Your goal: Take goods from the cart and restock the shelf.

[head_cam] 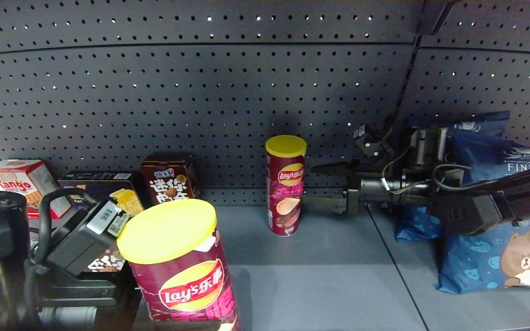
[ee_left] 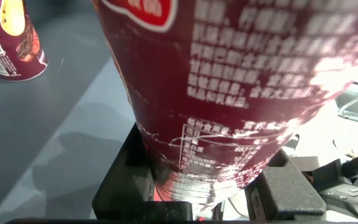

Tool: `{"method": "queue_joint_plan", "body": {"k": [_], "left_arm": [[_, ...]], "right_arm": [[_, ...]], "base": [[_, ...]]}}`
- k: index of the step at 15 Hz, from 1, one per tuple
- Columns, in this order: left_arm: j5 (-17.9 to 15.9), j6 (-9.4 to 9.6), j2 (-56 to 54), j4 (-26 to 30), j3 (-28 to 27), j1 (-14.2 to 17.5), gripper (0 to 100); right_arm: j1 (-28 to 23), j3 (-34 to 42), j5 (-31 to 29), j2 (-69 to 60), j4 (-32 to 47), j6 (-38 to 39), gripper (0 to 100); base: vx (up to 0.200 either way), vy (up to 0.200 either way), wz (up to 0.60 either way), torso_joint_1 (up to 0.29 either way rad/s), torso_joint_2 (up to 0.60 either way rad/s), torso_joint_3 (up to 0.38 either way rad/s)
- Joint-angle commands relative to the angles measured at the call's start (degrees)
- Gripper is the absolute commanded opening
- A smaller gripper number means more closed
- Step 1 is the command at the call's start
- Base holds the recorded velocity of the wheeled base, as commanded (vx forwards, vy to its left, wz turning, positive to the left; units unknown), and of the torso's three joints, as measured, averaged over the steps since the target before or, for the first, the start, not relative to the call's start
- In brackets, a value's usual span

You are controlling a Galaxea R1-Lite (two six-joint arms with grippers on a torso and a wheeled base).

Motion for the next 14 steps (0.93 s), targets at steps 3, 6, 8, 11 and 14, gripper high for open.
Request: {"method": "queue_joint_plan", "body": {"k": [3,6,8,11,14], "left_arm": [[0.0,-0.06,0.1,0.0,0.1,0.1,0],[0.0,-0.06,0.0,0.0,0.3,0.1,0],[0.0,-0.06,0.0,0.0,0.3,0.1,0],[0.0,-0.06,0.0,0.0,0.3,0.1,0],[0.0,-0.06,0.0,0.0,0.3,0.1,0]], "right_arm": [[0.8,-3.9,0.6,5.2,-0.1,0.0,100],[1.8,-6.0,0.6,7.9,-1.0,0.0,100],[2.7,-7.3,0.6,9.5,-1.2,0.0,100],[3.5,-8.3,0.6,11.6,-1.6,0.1,100],[3.8,-9.4,0.5,13.4,-2.1,0.2,100]], "base": [[0.000,0.000,0.00,0.000,0.00,0.000],[0.000,0.000,0.00,0.000,0.00,0.000],[0.000,0.000,0.00,0.000,0.00,0.000],[0.000,0.000,0.00,0.000,0.00,0.000],[0.000,0.000,0.00,0.000,0.00,0.000]]}}
